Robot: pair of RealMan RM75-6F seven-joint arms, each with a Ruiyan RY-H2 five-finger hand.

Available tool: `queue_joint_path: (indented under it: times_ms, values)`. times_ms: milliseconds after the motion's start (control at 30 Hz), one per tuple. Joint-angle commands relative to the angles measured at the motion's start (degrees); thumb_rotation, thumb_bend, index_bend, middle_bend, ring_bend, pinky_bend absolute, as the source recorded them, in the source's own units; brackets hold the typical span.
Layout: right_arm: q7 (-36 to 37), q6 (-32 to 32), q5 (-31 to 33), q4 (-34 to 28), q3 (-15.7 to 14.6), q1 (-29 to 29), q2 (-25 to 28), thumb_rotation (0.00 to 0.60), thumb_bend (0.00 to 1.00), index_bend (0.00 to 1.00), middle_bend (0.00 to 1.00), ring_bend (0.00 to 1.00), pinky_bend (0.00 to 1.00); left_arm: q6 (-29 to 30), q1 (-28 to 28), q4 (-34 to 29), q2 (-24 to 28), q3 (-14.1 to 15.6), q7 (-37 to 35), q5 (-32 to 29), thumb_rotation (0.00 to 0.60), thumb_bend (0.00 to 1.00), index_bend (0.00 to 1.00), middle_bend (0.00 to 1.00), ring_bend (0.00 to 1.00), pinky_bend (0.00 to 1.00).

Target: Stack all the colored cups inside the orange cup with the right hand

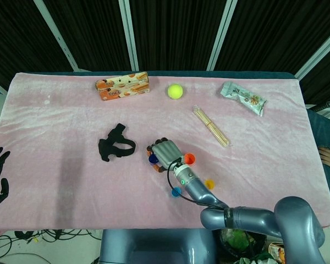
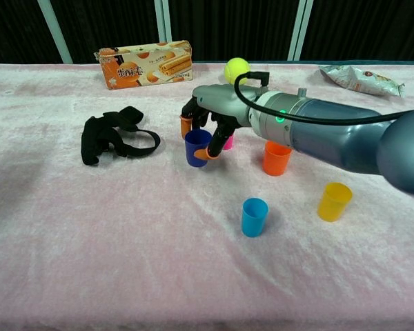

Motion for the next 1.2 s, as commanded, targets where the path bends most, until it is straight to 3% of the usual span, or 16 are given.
queue_joint_path:
  times_ms: [33,267,467,1200]
  values:
    - [-0.9,2.5,-0.1,-6.6,0.6,-2.0,6.0,0.600,0.31,0.54,0.48,0.26,0.21,0.0,0.0,-0.1,0.0,0.0,0.0,-0.1,0.600,0.70,0.07,0.01,0.00,0.03]
    - [-2.9,4.2,0.8,-14.5,-0.3,-4.4,14.0,0.600,0.31,0.55,0.48,0.26,0.21,-0.1,0.0,-0.2,0.1,-0.1,0.1,-0.3,0.600,0.70,0.07,0.01,0.00,0.03]
    - [-4.4,4.5,0.4,-19.7,-3.0,-6.2,19.2,0.600,0.31,0.55,0.48,0.26,0.21,-0.1,0.0,-0.3,0.0,-0.1,0.4,-0.4,0.600,0.70,0.07,0.01,0.00,0.03]
    - [-2.5,3.3,0.4,-13.3,-6.3,-8.0,17.3,0.600,0.31,0.55,0.48,0.26,0.21,0.0,0.0,-0.3,-0.1,-0.2,1.2,-0.6,0.600,0.70,0.07,0.01,0.00,0.03]
